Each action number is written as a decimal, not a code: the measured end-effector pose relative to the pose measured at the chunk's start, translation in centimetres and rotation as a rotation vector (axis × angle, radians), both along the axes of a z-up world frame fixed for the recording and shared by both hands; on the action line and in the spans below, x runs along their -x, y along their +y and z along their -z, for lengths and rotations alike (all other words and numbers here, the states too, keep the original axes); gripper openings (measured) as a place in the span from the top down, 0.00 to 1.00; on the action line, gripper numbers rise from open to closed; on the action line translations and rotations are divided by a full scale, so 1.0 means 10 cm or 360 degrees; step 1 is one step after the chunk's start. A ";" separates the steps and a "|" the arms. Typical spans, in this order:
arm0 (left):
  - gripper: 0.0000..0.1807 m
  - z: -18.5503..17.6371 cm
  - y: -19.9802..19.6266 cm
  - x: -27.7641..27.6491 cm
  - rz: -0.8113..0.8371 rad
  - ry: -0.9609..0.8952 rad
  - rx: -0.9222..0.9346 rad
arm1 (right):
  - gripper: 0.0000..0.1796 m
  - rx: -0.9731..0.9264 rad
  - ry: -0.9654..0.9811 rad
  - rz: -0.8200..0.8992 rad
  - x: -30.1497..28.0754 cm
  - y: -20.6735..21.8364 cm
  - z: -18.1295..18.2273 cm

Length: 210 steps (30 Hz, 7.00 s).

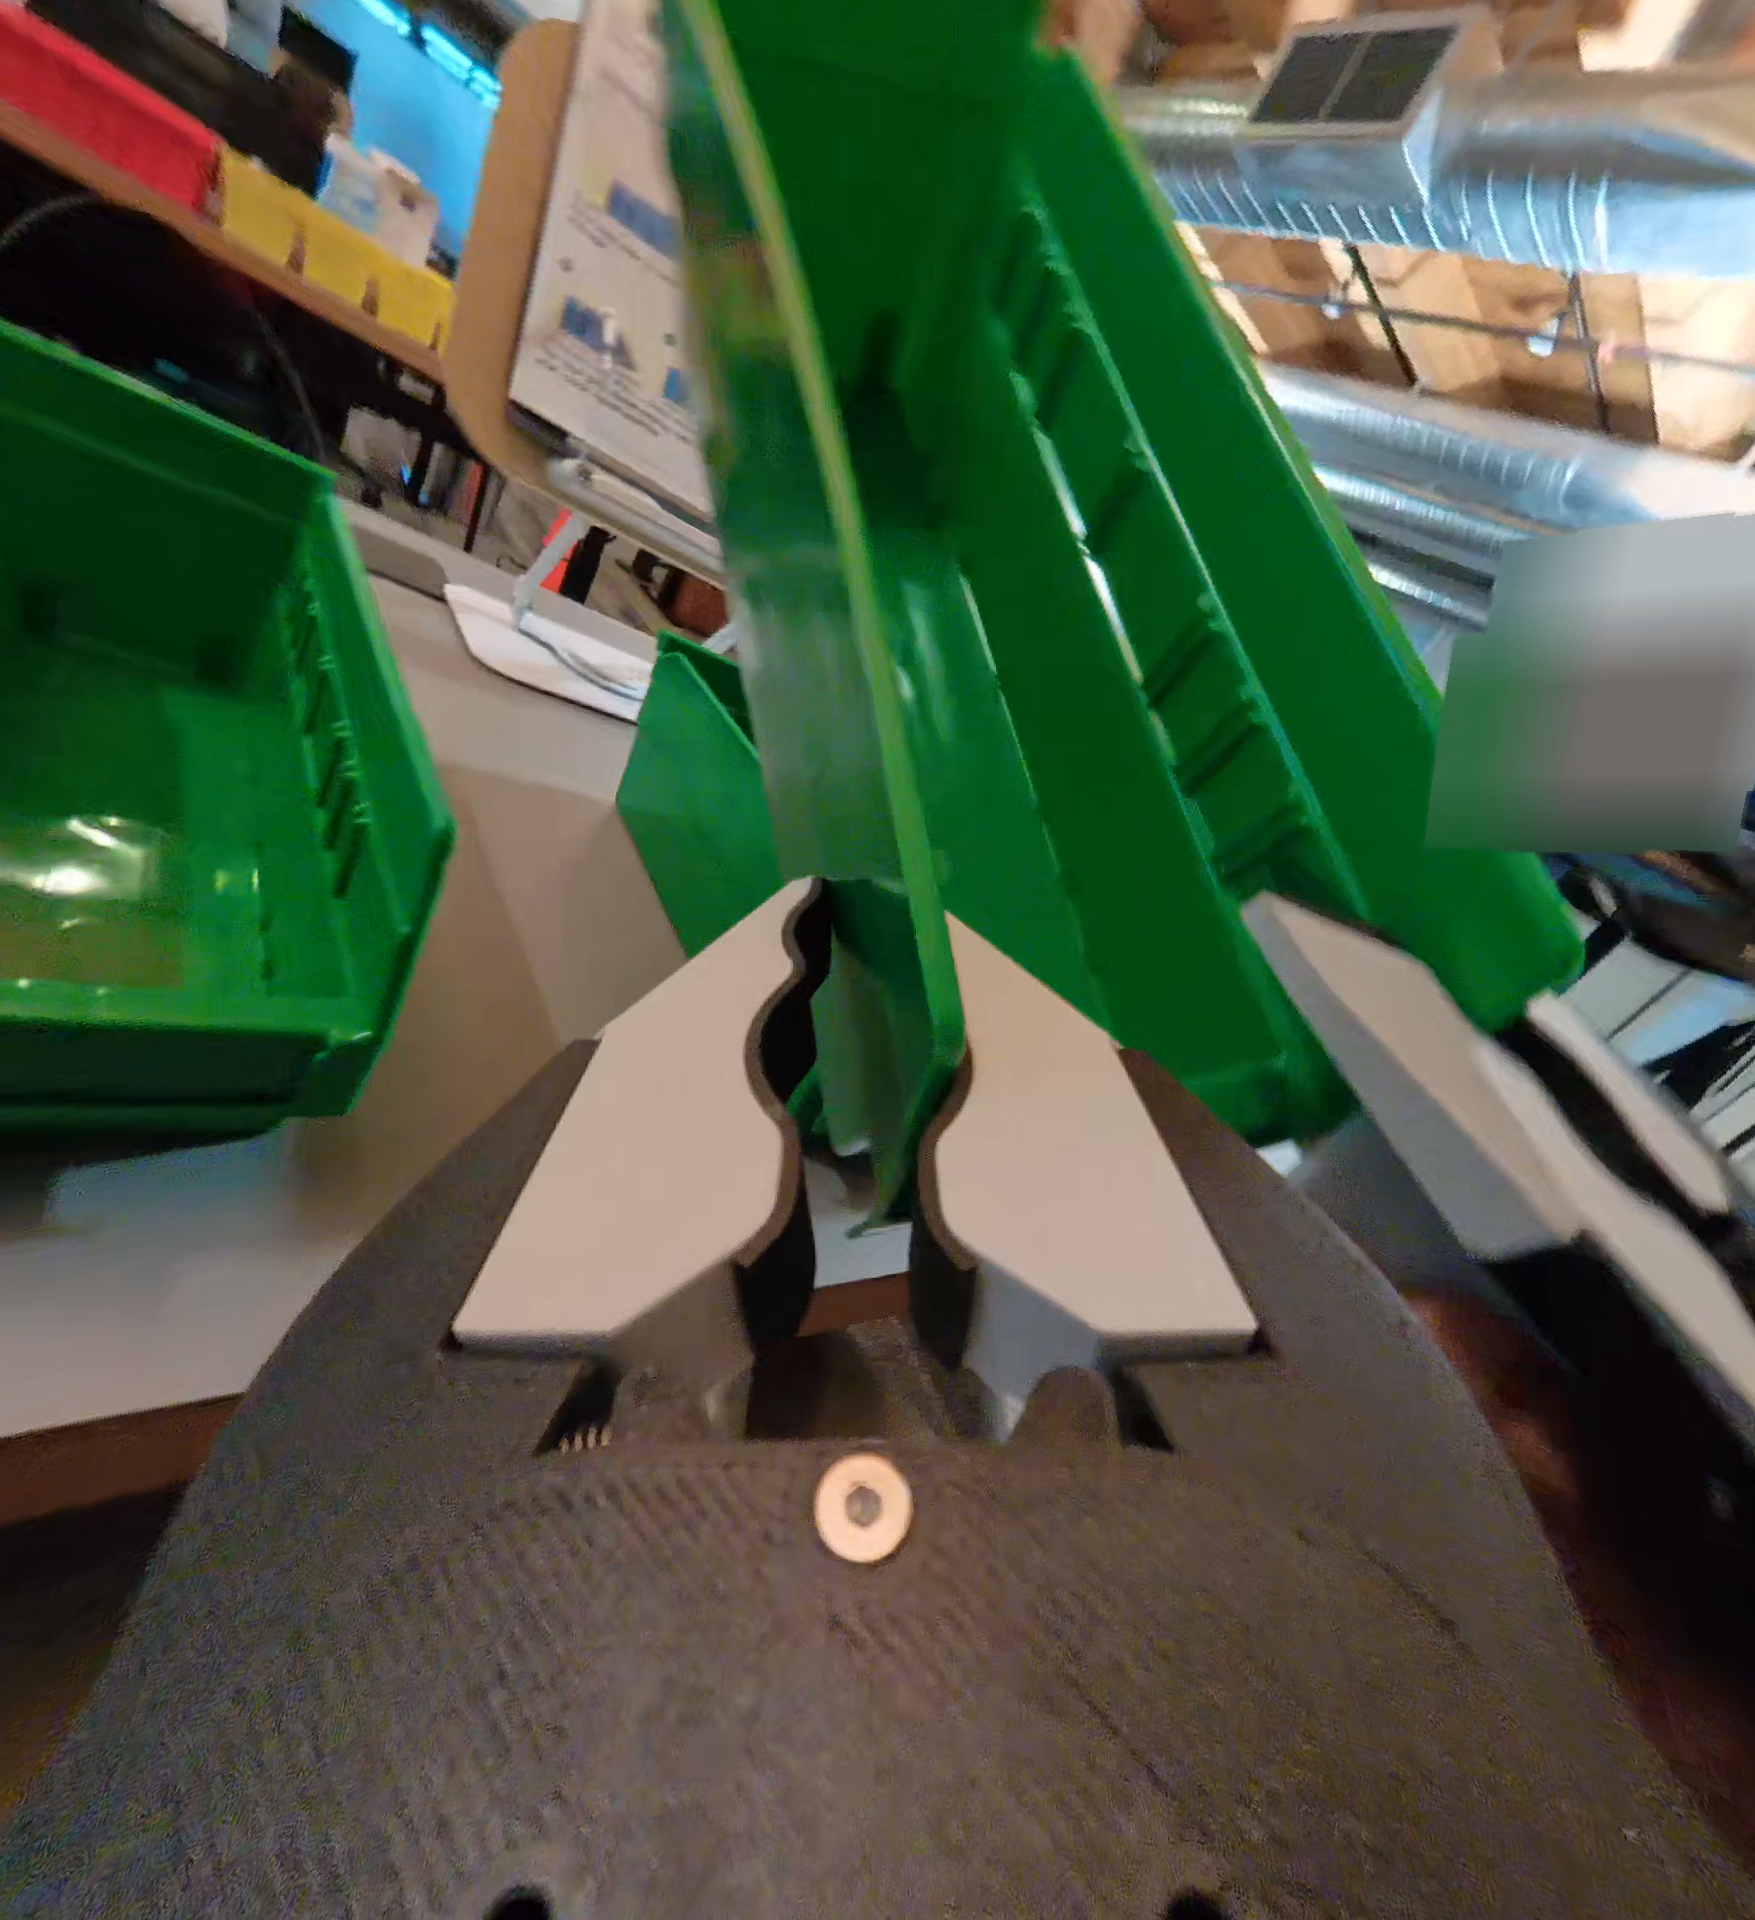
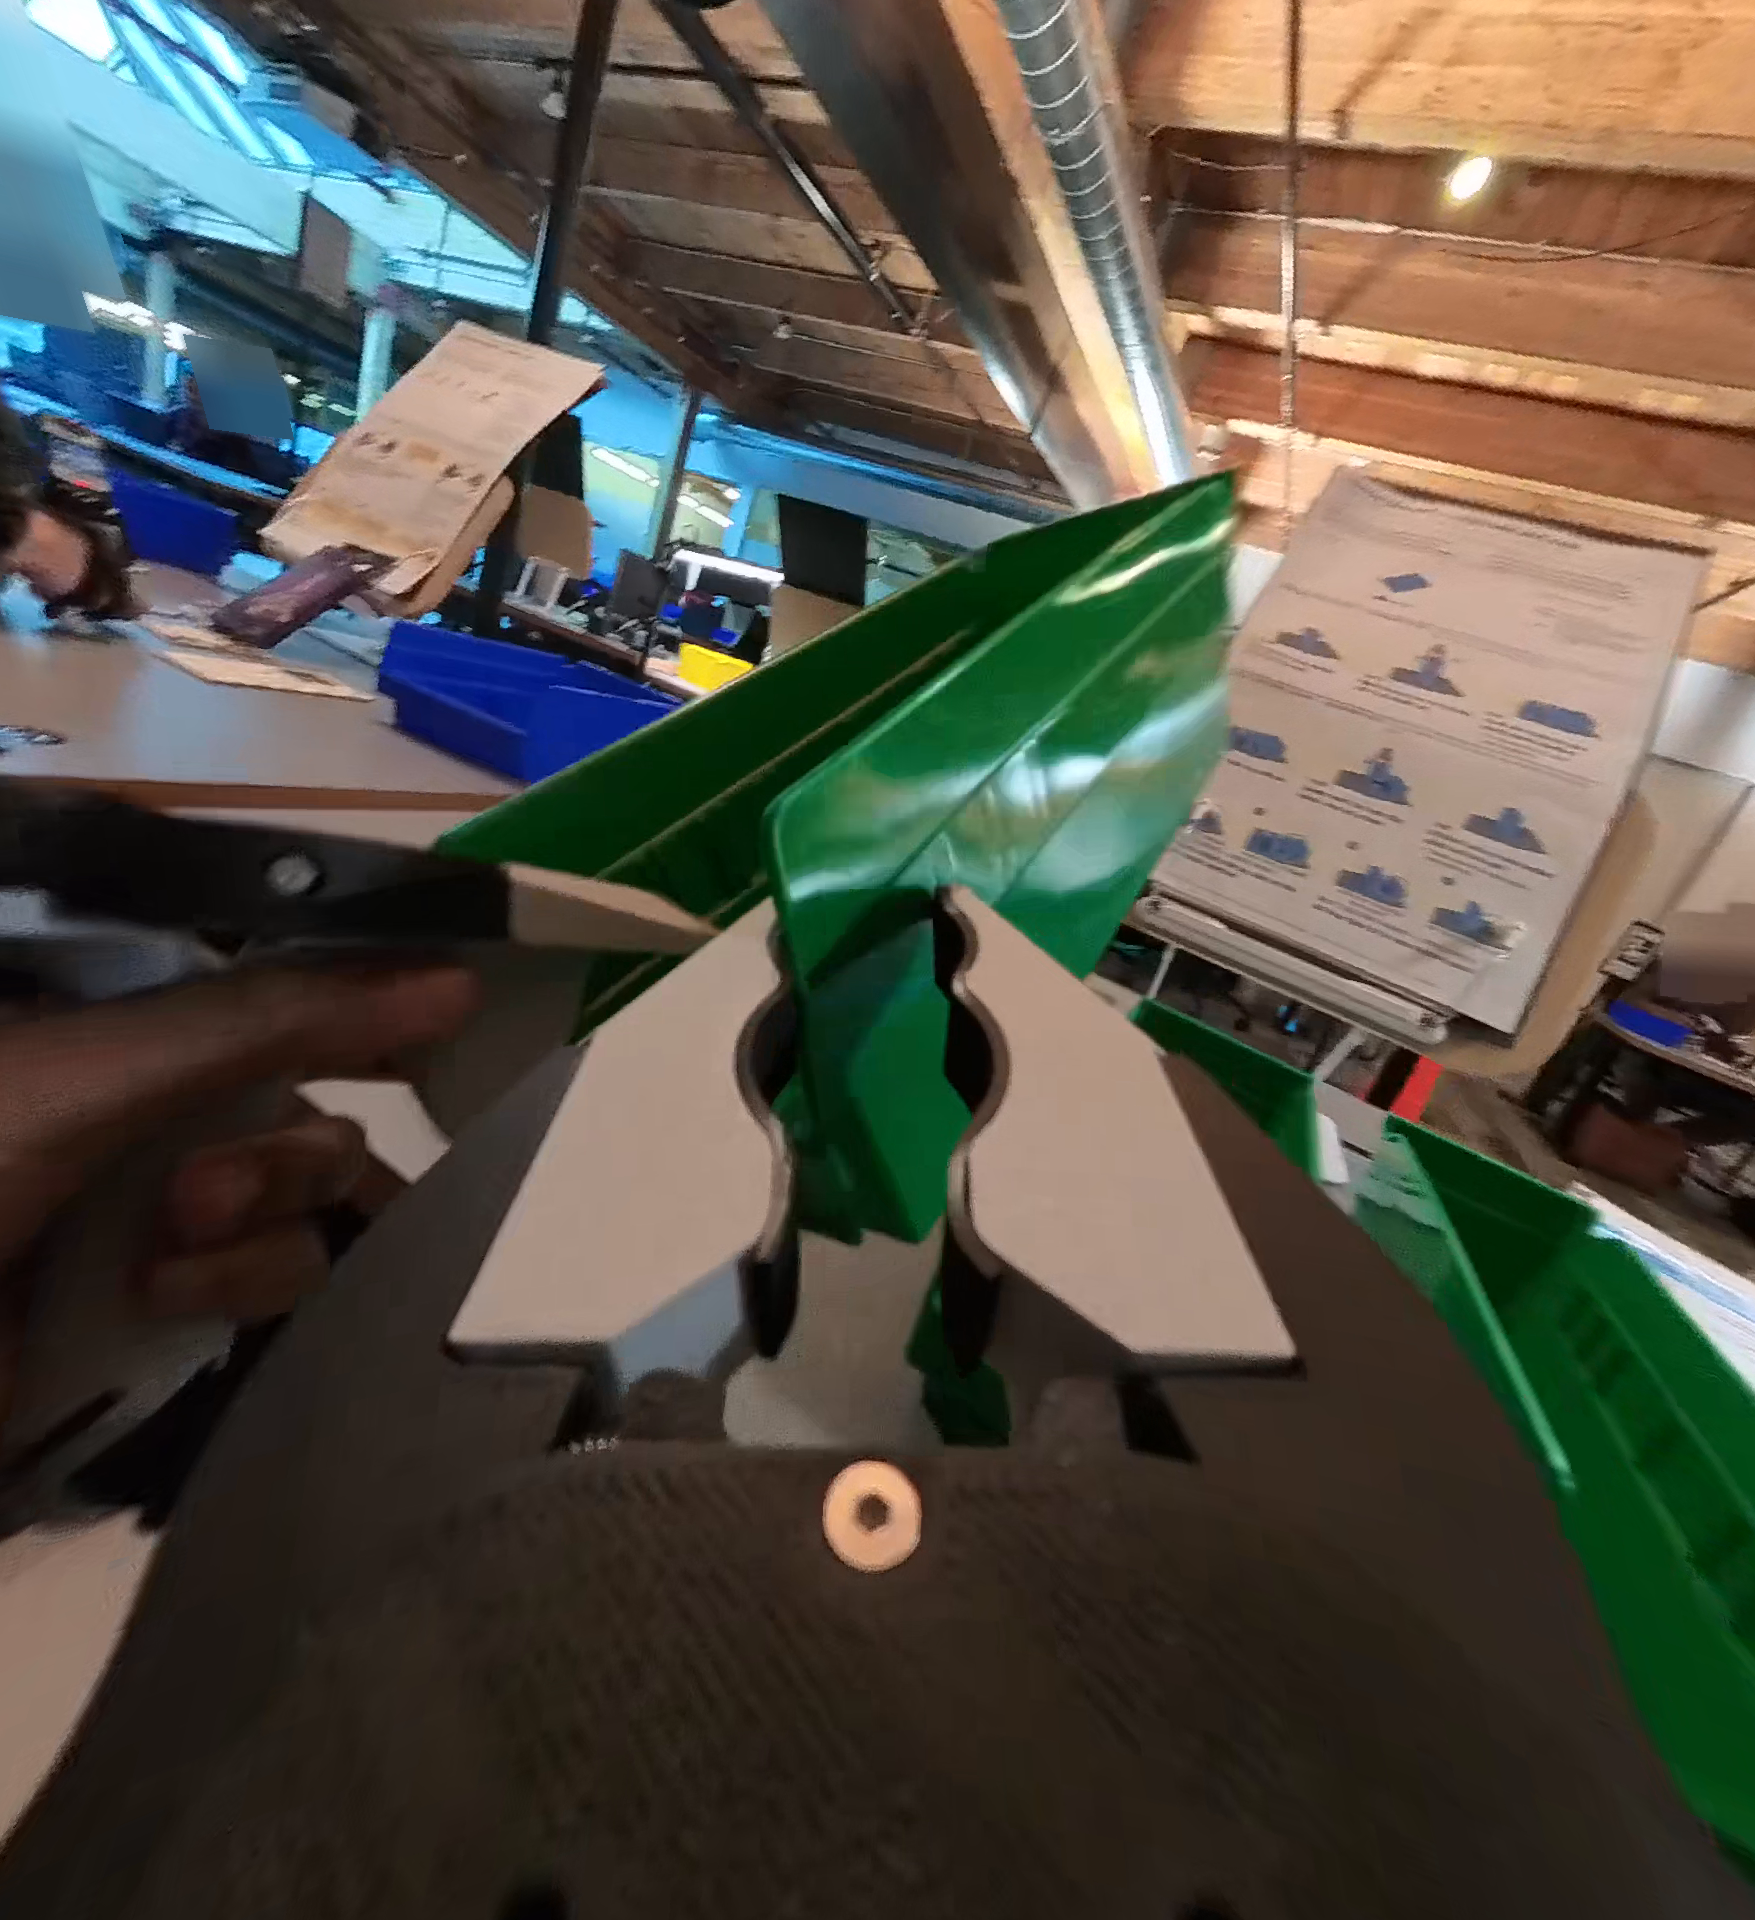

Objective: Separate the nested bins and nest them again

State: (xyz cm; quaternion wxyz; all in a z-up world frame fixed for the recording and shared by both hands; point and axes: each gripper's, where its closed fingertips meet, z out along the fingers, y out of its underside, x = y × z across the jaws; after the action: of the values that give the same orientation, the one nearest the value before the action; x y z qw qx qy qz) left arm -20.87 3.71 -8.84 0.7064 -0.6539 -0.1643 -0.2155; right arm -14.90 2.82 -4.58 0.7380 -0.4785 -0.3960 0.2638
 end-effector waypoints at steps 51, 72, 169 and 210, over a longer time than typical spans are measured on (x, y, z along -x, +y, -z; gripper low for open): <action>1.00 0.30 0.21 1.84 -0.0407 0.0369 0.0460 | 0.88 0.0174 -0.0307 -0.0223 0.06 -0.15 0.73; 1.00 0.27 0.20 1.82 -0.0479 0.0319 0.0201 | 0.89 0.0158 -0.0323 -0.0223 0.07 -0.16 0.75; 1.00 0.42 -0.52 2.76 -0.0932 0.0454 0.0361 | 0.88 0.0280 -0.0371 -0.0371 0.28 -0.23 0.85; 0.98 0.40 -0.55 2.78 -0.0968 0.0419 0.0295 | 0.88 0.0290 -0.0398 -0.0367 0.29 -0.19 0.89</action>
State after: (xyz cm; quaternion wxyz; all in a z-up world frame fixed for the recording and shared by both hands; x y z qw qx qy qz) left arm -48.66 -1.81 -12.83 0.6909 -0.6587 -0.2780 0.1072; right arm -17.75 0.94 -13.50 0.6015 -0.5238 -0.5114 0.3198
